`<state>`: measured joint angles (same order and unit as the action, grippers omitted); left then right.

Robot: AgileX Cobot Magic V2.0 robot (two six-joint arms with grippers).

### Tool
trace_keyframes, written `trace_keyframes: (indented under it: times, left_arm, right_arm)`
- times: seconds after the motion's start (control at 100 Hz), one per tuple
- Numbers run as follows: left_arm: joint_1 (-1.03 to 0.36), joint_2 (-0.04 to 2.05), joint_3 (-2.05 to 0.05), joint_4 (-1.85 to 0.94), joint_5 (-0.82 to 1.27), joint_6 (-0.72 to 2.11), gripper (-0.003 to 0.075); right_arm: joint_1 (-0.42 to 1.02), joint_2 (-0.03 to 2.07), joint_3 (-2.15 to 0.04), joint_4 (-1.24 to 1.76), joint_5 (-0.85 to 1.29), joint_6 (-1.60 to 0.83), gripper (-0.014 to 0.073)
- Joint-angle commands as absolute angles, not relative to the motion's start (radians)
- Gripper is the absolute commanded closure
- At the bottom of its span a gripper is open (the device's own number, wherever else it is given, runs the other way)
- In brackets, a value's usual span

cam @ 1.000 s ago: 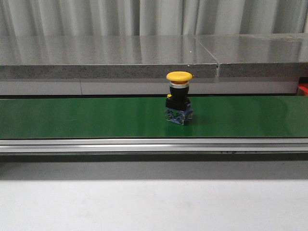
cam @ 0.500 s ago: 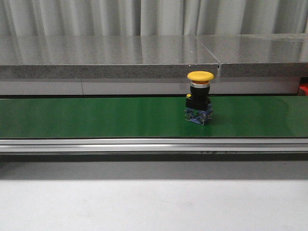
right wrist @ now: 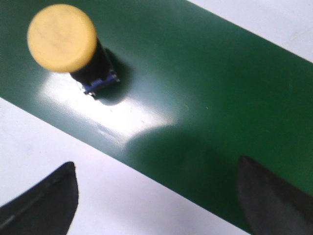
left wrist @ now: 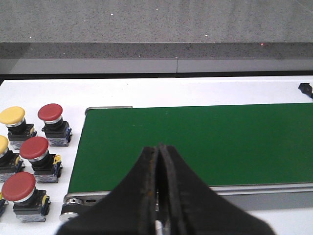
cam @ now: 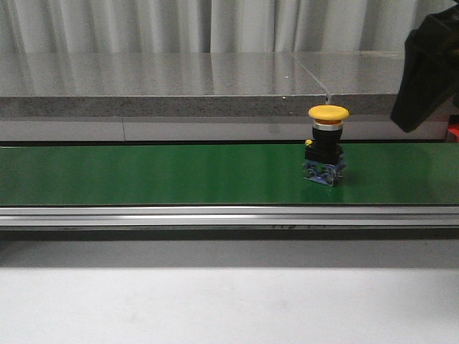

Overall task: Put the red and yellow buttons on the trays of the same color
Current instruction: 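Grasp the yellow button on the conveyor with the right gripper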

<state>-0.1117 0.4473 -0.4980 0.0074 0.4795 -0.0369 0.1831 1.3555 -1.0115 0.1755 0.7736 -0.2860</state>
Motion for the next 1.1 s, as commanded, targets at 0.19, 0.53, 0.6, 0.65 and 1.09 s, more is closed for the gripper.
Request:
trace_keyframes:
  times: [0.19,0.53,0.6,0.65,1.09]
  left_arm:
    - [-0.120,0.451,-0.525,0.000,0.400,-0.040,0.0739]
    - [-0.120,0.451,-0.525,0.000,0.400,-0.040,0.0739]
    - [-0.120,0.451,-0.525,0.000,0.400,-0.040,0.0739]
    - [-0.120,0.451,-0.525,0.000,0.400,-0.040,0.0739]
    - [-0.120,0.451,-0.525,0.000,0.400,-0.040,0.0739]
  right_arm:
    - [0.229,1.441,-1.125,0.200,0.713,-0.299,-0.0051]
    - [0.238,1.575,-1.201,0.203,0.689,-0.299,-0.0044]
    - [0.238,1.586,-1.201,0.203,0.689,-0.299,0.0013]
    - [0.238,1.588,-1.201,0.203,0.690,-0.299,0.0097]
    - [0.176,1.509,-1.202,0.168,0.787,-0.226,0.0421]
